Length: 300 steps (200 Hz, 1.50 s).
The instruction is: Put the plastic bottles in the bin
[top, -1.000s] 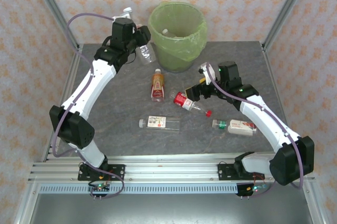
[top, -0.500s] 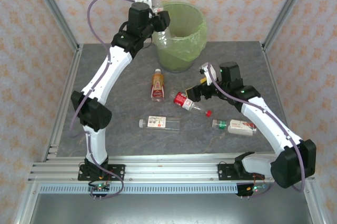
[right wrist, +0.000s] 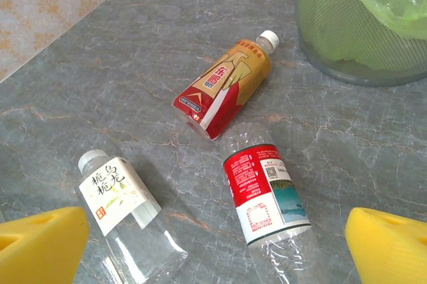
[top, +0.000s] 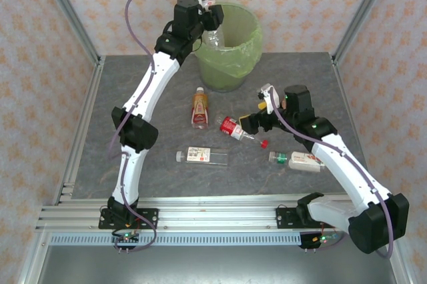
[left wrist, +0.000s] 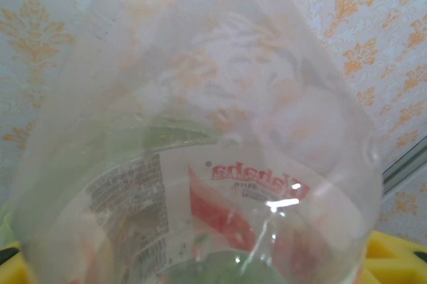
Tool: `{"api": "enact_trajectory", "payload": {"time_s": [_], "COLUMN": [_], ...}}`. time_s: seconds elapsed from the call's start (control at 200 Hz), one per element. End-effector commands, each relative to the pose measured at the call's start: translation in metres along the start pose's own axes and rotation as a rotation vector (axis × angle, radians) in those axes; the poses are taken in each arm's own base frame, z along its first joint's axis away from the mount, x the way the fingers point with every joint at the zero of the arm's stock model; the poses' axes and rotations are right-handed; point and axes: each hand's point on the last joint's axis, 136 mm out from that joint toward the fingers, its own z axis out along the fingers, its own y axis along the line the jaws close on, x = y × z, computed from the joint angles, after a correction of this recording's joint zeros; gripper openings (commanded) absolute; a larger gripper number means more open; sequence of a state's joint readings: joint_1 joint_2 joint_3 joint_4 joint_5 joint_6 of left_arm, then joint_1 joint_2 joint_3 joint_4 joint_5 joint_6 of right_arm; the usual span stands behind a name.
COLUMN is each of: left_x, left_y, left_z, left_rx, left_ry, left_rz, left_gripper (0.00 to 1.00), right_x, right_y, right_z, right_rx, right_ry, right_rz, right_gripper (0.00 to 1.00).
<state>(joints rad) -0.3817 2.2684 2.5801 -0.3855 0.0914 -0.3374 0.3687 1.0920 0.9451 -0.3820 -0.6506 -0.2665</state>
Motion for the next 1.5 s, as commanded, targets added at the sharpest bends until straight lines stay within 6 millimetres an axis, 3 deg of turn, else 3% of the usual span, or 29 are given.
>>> {"api": "enact_trajectory", "payload": {"time_s": [0.0, 0.455, 0.711, 0.831, 1.161, 1.256, 1.496], "left_x": [-0.007, 0.023, 0.018, 0.016, 0.001, 0.001, -0.003], "left_y": [0.003, 0.021, 0.018, 0.015, 0.001, -0.015, -0.033], "left_z": [0.005, 0.034, 0.032, 0.030, 0.011, 0.000, -0.023], "left_rx": [-0.021, -0.081, -0.066, -0.058, -0.007, 0.072, 0.158], "left_ry": [-0.040, -0.025, -0.034, -0.033, -0.013, 0.029, 0.074], "left_rz": [0.033, 0.026, 0.016, 0.010, -0.017, 0.005, -0.038], "left_gripper": [0.59, 0.67, 0.70, 0.77, 0.89, 1.00, 1.00], "right_x": [-0.003, -0.001, 0.002, 0.001, 0.000, 0.001, 0.021], "right_y": [0.001, 0.000, 0.000, -0.001, -0.009, -0.020, -0.032], "right_z": [-0.004, -0.003, -0.004, -0.004, -0.001, 0.002, 0.012], "right_rx": [0.014, 0.015, 0.019, 0.020, 0.060, 0.114, 0.156], "right_ry": [-0.024, -0.023, -0.015, -0.018, -0.036, -0.049, 0.007], "right_rz": [-0.017, -0.010, -0.008, -0.007, 0.013, 0.025, 0.049], "right_gripper": [0.99, 0.99, 0.99, 0.99, 0.99, 0.99, 0.99]}}
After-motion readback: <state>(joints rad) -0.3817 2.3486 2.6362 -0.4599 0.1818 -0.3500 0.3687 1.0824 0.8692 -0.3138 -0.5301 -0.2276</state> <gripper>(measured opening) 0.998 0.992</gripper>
